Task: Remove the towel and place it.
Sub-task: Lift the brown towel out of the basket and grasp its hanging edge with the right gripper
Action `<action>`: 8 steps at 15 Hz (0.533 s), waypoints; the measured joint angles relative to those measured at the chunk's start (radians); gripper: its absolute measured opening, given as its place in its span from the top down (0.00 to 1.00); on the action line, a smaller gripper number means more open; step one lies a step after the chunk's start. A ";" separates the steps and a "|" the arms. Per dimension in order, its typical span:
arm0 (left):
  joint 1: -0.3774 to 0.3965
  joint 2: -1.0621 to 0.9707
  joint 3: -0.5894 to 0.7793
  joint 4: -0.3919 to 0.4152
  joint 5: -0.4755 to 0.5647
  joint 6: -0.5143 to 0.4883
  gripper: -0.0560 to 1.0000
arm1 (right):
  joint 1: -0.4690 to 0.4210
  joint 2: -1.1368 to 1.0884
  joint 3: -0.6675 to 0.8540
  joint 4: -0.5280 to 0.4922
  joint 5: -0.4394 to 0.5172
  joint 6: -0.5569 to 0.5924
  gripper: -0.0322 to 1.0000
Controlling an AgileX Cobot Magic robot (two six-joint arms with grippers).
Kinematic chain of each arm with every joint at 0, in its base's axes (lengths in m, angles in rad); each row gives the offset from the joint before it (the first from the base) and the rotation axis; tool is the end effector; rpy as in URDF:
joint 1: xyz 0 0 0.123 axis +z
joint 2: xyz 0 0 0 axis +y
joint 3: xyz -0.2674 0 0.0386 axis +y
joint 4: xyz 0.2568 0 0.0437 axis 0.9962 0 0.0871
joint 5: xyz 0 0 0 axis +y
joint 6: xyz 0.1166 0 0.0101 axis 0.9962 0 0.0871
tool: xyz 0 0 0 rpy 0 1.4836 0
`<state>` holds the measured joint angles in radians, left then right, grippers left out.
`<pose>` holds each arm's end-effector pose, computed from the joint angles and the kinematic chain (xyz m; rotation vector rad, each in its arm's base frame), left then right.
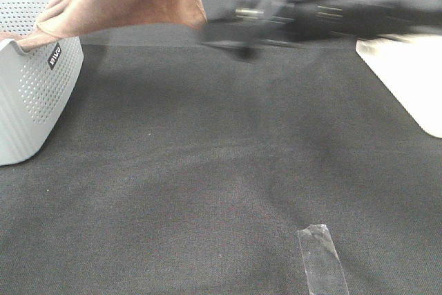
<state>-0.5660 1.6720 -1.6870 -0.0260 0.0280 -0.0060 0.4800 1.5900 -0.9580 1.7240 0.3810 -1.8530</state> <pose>0.3699 -0.2351 0.4413 0.4004 1.4616 -0.4813 0.3110 0.2105 0.2226 -0.8325 1.8987 0.6101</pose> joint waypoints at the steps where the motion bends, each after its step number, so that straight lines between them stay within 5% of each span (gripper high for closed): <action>1: 0.000 0.000 0.000 0.000 0.000 0.000 0.94 | 0.009 0.039 -0.047 0.000 0.000 -0.001 0.05; 8: 0.000 0.000 0.000 -0.028 0.000 0.000 0.94 | 0.009 0.218 -0.257 -0.020 0.037 0.016 0.12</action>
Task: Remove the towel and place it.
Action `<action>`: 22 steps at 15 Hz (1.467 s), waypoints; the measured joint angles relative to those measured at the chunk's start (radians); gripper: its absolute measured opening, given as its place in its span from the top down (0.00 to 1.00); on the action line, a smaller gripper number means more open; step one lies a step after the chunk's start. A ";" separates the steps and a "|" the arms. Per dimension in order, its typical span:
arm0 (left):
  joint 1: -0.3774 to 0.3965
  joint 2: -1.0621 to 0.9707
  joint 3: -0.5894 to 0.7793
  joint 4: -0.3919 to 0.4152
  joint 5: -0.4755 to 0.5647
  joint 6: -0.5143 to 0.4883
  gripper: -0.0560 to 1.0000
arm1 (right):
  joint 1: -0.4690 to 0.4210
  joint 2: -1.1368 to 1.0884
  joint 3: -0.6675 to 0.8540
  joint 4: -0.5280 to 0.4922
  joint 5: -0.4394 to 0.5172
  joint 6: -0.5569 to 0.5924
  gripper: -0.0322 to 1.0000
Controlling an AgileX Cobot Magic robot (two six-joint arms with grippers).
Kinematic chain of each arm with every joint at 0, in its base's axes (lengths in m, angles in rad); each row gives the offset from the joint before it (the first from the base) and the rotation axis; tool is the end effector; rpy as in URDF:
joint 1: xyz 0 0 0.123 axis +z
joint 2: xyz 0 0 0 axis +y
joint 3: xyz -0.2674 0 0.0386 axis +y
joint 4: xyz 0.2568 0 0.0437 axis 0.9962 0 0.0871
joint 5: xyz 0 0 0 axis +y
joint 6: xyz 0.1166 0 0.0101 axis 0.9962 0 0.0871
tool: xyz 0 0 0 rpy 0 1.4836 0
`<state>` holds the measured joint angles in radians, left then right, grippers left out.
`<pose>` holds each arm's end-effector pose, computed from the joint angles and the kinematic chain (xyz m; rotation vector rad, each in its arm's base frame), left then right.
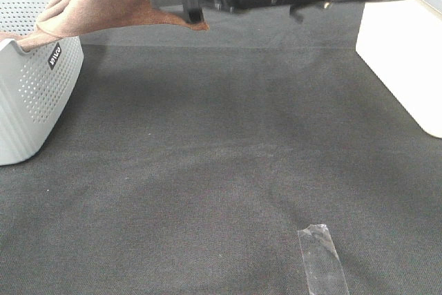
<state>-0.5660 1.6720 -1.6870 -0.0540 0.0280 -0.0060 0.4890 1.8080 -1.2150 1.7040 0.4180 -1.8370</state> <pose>0.3698 -0.2352 0.4413 0.3810 1.4687 -0.5043 0.3613 0.2457 0.2203 -0.8610 1.8465 0.6500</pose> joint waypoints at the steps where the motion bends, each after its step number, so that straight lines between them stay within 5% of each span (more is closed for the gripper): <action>1: 0.000 0.000 0.000 -0.003 0.000 0.000 0.94 | 0.000 0.003 0.000 -0.033 0.000 0.000 0.24; 4: 0.000 0.000 0.000 -0.007 -0.001 0.000 0.94 | 0.000 0.002 0.000 -0.083 -0.037 0.031 0.83; 5: 0.000 0.000 0.000 -0.007 -0.001 0.000 0.94 | 0.000 -0.004 0.000 -0.098 -0.062 0.045 0.95; 8: 0.000 0.000 0.000 0.022 0.013 0.052 0.94 | 0.000 -0.017 0.000 -0.114 -0.054 0.108 0.96; 10: 0.000 0.000 0.000 0.080 0.062 0.152 0.94 | 0.000 -0.020 0.000 -0.216 -0.026 0.256 0.96; 14: 0.000 0.000 0.000 0.178 0.121 0.397 0.94 | 0.000 -0.067 0.000 -0.691 0.001 0.740 0.96; 15: 0.000 0.000 0.000 0.188 0.126 0.522 0.94 | 0.000 -0.117 0.000 -0.996 0.047 1.037 0.96; 17: 0.000 0.000 0.000 0.189 0.126 0.606 0.94 | 0.000 -0.174 -0.031 -1.273 0.123 1.288 0.96; 19: 0.000 -0.001 0.000 0.192 0.119 0.651 0.94 | 0.000 -0.214 -0.095 -1.493 0.214 1.480 0.96; 22: 0.000 -0.001 0.000 0.192 0.059 0.659 0.94 | 0.000 -0.228 -0.266 -1.758 0.371 1.607 0.96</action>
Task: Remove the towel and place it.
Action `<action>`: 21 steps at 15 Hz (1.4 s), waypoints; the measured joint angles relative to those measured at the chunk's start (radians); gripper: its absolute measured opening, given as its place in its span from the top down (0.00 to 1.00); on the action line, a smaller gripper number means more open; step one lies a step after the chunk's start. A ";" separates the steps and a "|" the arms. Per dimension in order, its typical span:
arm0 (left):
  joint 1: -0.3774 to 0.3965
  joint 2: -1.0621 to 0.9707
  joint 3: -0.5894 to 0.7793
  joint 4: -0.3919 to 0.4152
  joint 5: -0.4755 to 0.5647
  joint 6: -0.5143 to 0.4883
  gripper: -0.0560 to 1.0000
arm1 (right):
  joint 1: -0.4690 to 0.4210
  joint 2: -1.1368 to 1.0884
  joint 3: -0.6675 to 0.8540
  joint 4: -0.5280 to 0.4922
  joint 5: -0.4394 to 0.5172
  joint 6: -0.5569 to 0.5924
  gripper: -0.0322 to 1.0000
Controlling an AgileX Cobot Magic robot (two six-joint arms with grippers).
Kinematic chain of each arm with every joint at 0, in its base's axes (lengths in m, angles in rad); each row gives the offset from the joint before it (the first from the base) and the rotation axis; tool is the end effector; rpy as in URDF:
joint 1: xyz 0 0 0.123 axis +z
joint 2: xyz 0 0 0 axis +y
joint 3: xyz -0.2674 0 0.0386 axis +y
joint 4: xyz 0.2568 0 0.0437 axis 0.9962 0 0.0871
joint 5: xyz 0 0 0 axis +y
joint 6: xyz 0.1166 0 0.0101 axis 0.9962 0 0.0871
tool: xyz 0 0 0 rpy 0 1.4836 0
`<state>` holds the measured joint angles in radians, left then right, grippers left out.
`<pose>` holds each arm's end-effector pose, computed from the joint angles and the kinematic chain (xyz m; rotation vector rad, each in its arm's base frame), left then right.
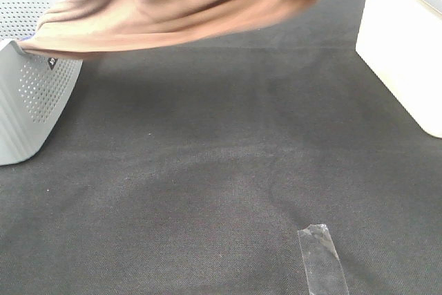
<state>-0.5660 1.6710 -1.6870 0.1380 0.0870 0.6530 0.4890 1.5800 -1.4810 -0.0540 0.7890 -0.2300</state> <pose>0.3707 -0.2338 0.4349 0.9694 1.2181 0.1866 0.3396 0.1756 0.3242 -0.8591 2.2099 0.0609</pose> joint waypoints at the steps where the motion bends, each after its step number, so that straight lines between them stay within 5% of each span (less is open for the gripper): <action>1: 0.002 0.000 0.000 0.001 -0.040 0.000 0.94 | 0.000 0.000 -0.058 -0.081 0.050 0.000 0.96; 4: 0.002 0.000 0.000 0.004 -0.198 0.005 0.94 | 0.000 0.000 -0.240 -0.331 0.100 -0.010 0.96; 8: 0.065 0.000 0.000 -0.008 -0.430 0.028 0.94 | 0.000 -0.001 -0.374 -0.478 0.055 -0.012 0.96; 14: 0.151 0.000 0.000 -0.059 -0.549 0.022 0.94 | 0.000 0.001 -0.381 -0.596 -0.328 0.074 0.96; 21: 0.198 0.062 0.000 -0.076 -0.687 0.022 0.94 | -0.012 0.125 -0.383 -0.839 -0.545 0.236 0.96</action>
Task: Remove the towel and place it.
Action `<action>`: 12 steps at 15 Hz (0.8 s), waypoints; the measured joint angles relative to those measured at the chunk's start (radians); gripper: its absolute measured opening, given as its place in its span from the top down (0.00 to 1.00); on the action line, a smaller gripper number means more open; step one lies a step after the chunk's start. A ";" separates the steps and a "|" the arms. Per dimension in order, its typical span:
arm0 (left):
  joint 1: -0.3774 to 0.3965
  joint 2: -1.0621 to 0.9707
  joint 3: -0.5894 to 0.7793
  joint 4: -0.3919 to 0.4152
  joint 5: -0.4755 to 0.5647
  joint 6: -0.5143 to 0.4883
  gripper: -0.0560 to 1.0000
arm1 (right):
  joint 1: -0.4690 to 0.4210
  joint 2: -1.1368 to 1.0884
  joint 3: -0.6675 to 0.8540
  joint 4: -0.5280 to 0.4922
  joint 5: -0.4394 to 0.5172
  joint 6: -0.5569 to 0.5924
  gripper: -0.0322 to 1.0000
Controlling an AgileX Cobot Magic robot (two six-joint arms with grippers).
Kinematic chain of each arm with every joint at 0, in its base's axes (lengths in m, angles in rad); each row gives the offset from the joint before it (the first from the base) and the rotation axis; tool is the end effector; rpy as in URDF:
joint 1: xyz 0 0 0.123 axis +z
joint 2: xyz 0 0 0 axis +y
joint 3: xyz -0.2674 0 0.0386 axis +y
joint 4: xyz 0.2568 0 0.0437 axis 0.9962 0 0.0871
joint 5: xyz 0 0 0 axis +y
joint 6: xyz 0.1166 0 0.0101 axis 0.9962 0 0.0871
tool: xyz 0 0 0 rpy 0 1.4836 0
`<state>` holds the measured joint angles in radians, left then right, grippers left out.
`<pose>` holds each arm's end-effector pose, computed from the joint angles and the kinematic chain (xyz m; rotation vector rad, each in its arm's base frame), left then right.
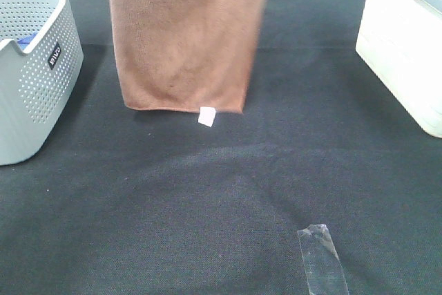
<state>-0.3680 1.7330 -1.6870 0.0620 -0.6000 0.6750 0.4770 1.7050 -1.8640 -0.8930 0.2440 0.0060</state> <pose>0.4032 -0.1598 0.4823 0.5140 0.7813 0.3156 0.3967 0.1801 0.4771 -0.8096 1.2604 -0.4593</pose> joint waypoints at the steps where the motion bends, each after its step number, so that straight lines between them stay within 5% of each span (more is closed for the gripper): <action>1: 0.019 0.013 0.000 -0.006 -0.017 -0.005 0.94 | -0.023 0.015 0.000 -0.022 -0.049 0.051 0.96; 5: 0.058 0.072 -0.001 -0.029 -0.093 -0.049 0.94 | -0.120 0.068 0.000 -0.032 -0.270 0.255 0.96; 8: 0.059 0.152 -0.066 -0.037 -0.118 -0.049 0.94 | -0.134 0.115 -0.007 -0.027 -0.348 0.269 0.96; 12: 0.071 0.374 -0.418 -0.050 -0.044 -0.053 0.94 | -0.174 0.245 -0.175 -0.009 -0.387 0.263 0.96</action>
<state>-0.2970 2.1070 -2.1050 0.0120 -0.6440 0.6220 0.3030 1.9500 -2.0390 -0.9020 -0.1430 0.2690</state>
